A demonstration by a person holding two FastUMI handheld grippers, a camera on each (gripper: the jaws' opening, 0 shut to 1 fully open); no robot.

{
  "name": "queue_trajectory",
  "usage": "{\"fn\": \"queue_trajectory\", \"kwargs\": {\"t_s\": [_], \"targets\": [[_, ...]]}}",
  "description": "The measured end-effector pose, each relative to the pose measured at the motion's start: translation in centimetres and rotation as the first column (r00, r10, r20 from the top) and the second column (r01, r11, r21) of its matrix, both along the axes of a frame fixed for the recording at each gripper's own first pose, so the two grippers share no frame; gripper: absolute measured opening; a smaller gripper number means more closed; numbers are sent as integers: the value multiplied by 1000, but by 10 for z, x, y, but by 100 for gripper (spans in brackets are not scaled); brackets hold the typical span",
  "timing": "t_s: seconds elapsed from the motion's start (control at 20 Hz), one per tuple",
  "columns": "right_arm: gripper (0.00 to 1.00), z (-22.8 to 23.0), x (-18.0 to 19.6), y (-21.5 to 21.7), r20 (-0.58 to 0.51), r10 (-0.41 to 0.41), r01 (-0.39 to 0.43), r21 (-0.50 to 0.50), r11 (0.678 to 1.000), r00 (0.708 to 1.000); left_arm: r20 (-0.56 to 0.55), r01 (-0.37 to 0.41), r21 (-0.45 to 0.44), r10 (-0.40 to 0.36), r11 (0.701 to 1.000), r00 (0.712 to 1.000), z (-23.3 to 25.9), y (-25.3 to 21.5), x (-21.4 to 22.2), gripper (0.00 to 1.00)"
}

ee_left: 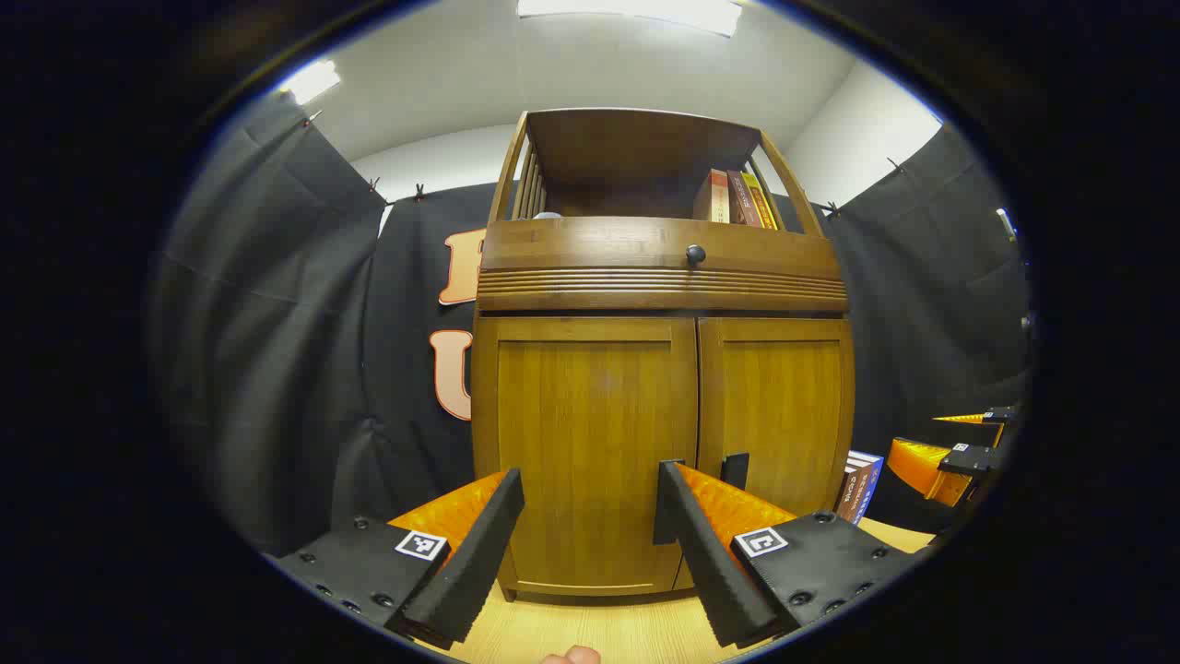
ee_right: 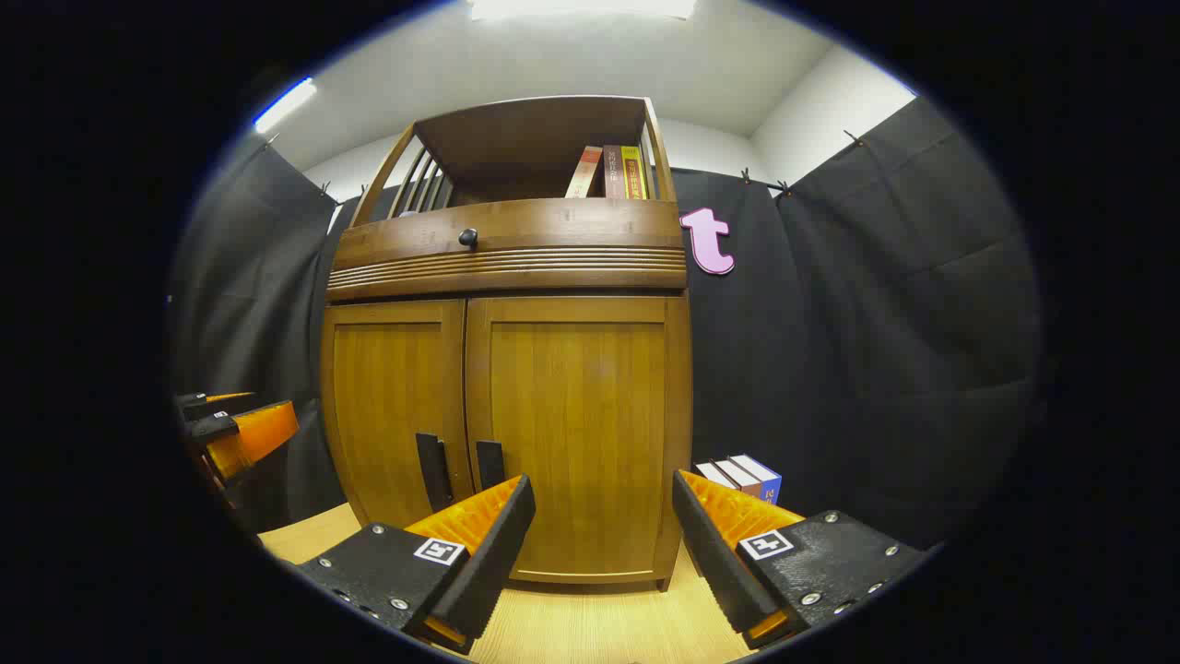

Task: Open the right door of the double-door shoe cabinet with the right hand, and open the left door with the left hand.

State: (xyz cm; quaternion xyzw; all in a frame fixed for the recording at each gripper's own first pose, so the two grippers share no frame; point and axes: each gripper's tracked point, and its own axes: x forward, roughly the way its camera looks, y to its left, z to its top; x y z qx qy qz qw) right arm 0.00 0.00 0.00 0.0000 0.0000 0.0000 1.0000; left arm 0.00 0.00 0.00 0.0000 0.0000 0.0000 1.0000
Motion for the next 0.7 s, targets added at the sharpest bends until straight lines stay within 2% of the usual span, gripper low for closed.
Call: {"fn": "queue_trajectory", "kwargs": {"t_s": [0.15, 0.2, 0.25, 0.3, 0.4, 0.45, 0.5, 0.55, 0.7], "targets": [[93, -1, 1, 0, -1, -1, 1, 0, 1000, 1000, 3, 4, -2, -4, 1000, 1000, 2, -1, 1, 97], [100, -1, 0, 1, 0, 1, -1, 0, 1000, 1000, 7, 3, 0, -3, 1000, 1000, 3, 0, 1, 98], [100, 0, 0, 1, 2, 2, -2, -1, 1000, 1000, 11, 2, 3, -2, 1000, 1000, 5, 0, 1, 98], [93, 1, -1, 1, 4, 2, -2, -3, 1000, 1000, 14, 2, 5, -2, 1000, 1000, 5, 0, 0, 97], [93, 2, -3, 0, 8, 1, -1, -4, 1000, 1000, 17, 1, 8, -1, 1000, 1000, 6, 0, -1, 98], [100, 3, -3, 0, 11, 1, -1, -3, 1000, 1000, 16, 1, 8, -1, 1000, 1000, 7, -1, -2, 98], [100, 3, -4, 0, 10, 1, -1, -2, 1000, 1000, 15, 3, 7, -3, 1000, 1000, 6, -1, -2, 98], [93, 4, -5, -1, 12, 0, 0, -1, 1000, 1000, 16, 6, 2, -6, 1000, 1000, 6, -1, -3, 98], [93, 4, -7, -1, 8, -1, 1, -3, 1000, 1000, 20, 4, -17, -4, 1000, 1000, 8, 0, -6, 98]]}}
